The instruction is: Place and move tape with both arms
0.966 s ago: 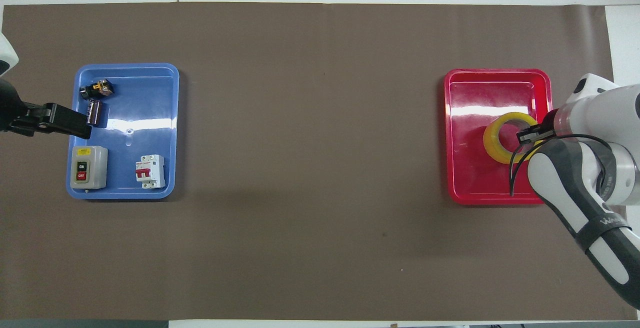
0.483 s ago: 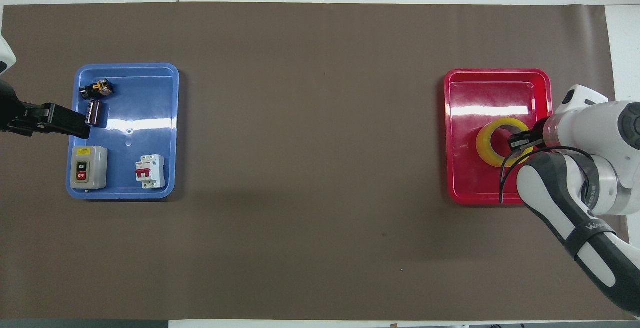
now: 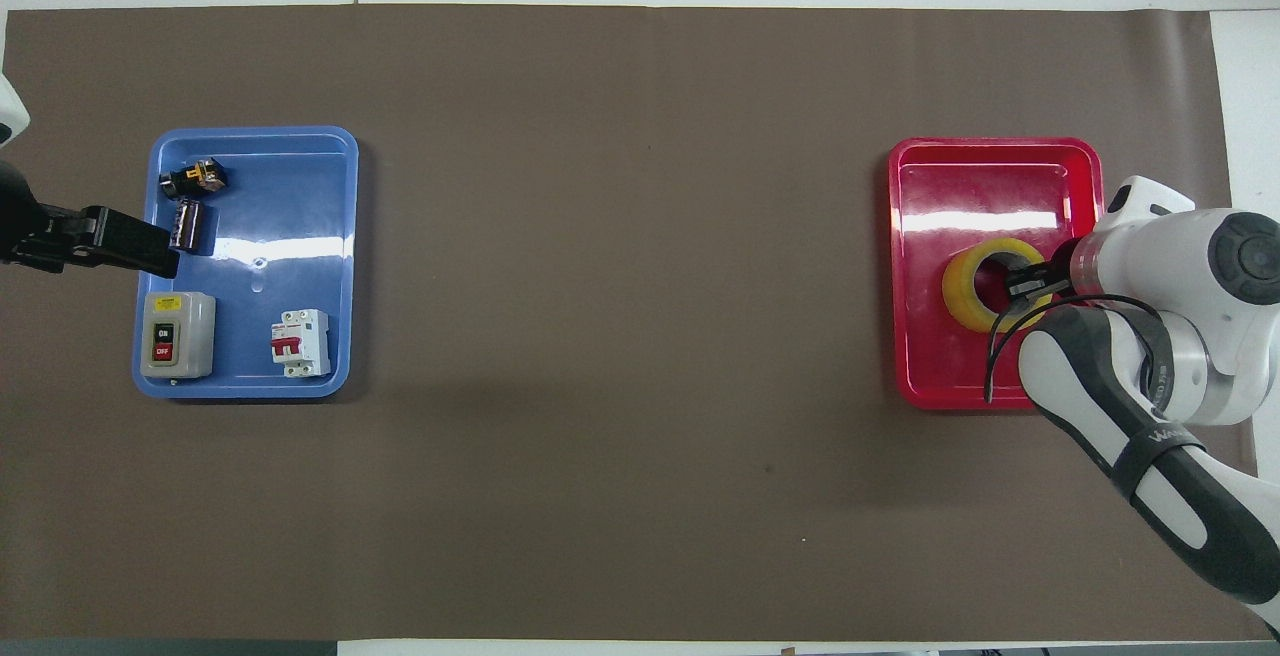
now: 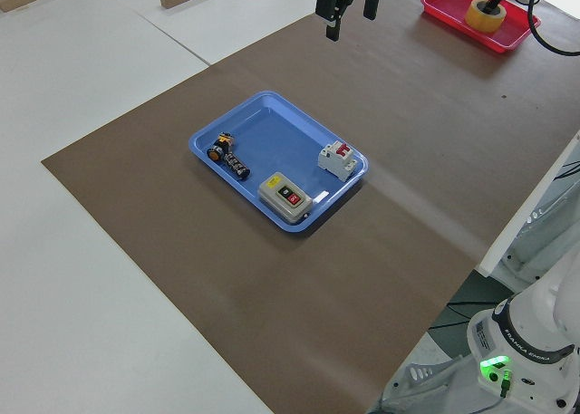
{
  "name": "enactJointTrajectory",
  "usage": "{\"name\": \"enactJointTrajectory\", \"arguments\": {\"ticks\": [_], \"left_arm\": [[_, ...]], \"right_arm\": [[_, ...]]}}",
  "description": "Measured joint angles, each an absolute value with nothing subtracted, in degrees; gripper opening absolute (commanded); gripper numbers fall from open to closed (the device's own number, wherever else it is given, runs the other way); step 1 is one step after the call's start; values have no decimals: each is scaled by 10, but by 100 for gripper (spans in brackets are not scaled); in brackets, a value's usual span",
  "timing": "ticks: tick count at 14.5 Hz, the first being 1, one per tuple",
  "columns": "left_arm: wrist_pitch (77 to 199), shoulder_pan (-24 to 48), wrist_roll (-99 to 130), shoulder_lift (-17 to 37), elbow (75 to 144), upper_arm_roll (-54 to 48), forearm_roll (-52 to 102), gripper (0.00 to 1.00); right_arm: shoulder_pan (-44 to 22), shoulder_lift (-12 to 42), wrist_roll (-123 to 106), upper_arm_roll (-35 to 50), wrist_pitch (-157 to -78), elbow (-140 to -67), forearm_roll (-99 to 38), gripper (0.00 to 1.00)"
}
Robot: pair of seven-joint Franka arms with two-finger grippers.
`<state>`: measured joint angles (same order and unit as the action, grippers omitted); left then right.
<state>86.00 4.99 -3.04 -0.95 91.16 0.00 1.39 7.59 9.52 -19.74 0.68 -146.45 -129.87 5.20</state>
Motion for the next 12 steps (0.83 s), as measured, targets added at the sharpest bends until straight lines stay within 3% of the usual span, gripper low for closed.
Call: {"name": "enactJointTrajectory", "arguments": {"ticks": [4,8,12], "left_arm": [[860,49,-30,-10,912,2,14,100],[860,48,-30,-10,912,3,14,100],[860,48,-30,-10,912,4,14,100]], "right_arm": [[76,80,-158,8,-1420,-1266,52,100],[70,30,-68,12,-1215,-1140,52,100],[50,-25,20,21,-1057,-1052,51,100]]}}
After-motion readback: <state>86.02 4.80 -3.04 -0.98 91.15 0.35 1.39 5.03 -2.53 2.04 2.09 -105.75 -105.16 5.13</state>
